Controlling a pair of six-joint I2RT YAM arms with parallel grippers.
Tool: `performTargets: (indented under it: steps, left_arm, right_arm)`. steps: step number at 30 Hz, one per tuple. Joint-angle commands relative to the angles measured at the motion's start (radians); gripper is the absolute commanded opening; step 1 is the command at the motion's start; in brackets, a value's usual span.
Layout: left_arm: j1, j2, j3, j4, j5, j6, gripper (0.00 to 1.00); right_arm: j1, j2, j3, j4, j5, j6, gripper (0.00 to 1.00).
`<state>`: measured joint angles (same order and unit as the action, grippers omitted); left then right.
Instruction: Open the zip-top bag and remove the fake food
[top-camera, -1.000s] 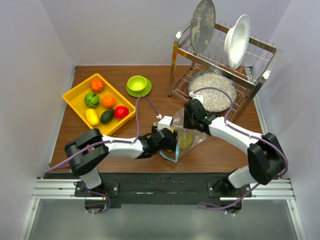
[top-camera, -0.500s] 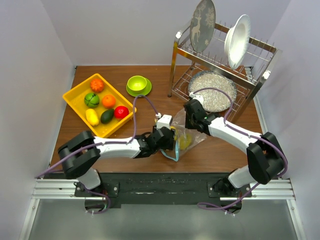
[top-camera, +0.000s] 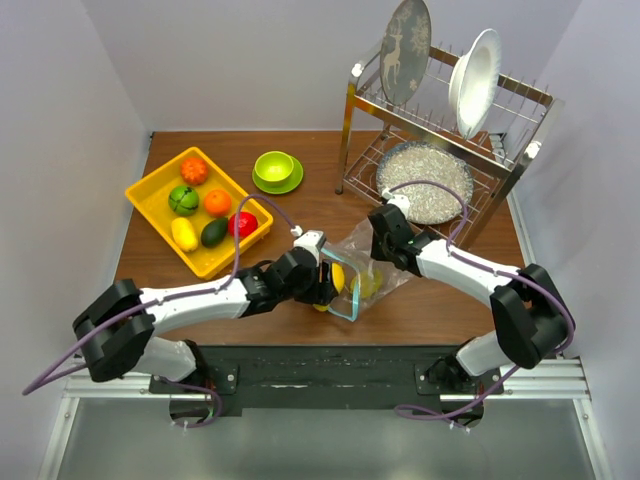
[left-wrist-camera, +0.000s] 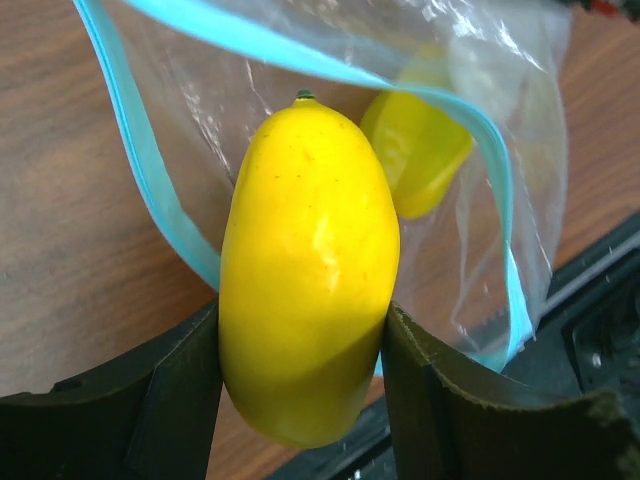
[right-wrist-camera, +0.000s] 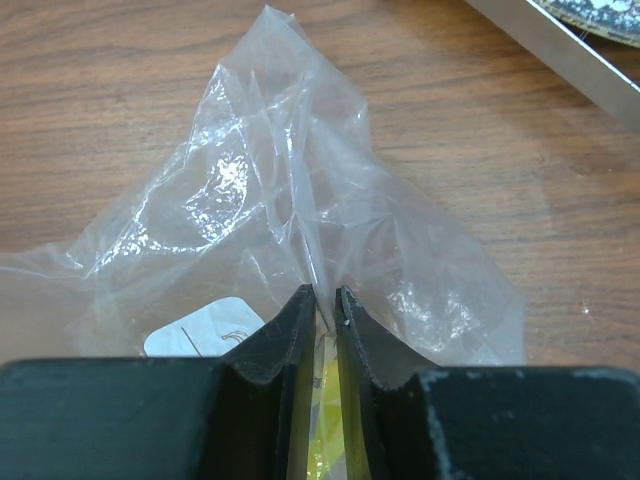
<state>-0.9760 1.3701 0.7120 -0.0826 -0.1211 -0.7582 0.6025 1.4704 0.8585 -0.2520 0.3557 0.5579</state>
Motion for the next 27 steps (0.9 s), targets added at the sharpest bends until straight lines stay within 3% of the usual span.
performTargets:
  steps: [1, 5, 11, 14, 17, 21, 27]
  left_arm:
    - [0.002, -0.101, -0.005, -0.112, 0.09, 0.062, 0.15]
    - [0.002, -0.204, -0.031, -0.224, 0.046, 0.047, 0.14]
    - [0.049, -0.429, -0.04, -0.411, -0.149, -0.02, 0.15]
    - [0.164, -0.477, -0.008, -0.416, -0.204, 0.028, 0.17]
    - [0.319, -0.428, 0.055, -0.389, -0.248, 0.101, 0.18]
    - [0.611, -0.3, 0.104, -0.271, -0.241, 0.137, 0.18]
    - [0.874, -0.062, 0.294, -0.177, -0.202, 0.137, 0.21]
  right_arm:
    - [0.003, -0.002, 0.001, 0.052, 0.062, 0.016, 0.17]
    - [0.003, 0.018, 0.014, 0.059, 0.057, 0.022, 0.16]
    - [0.003, 0.01, 0.028, 0.057, 0.039, 0.02, 0.16]
    - [0.003, 0.001, 0.036, 0.048, 0.028, 0.014, 0.16]
    - [0.002, -0.008, 0.047, 0.036, 0.02, 0.007, 0.16]
    - [0.003, -0.021, 0.057, 0.026, 0.0, -0.003, 0.16]
    - [0.003, -0.036, 0.066, 0.034, -0.032, -0.018, 0.17]
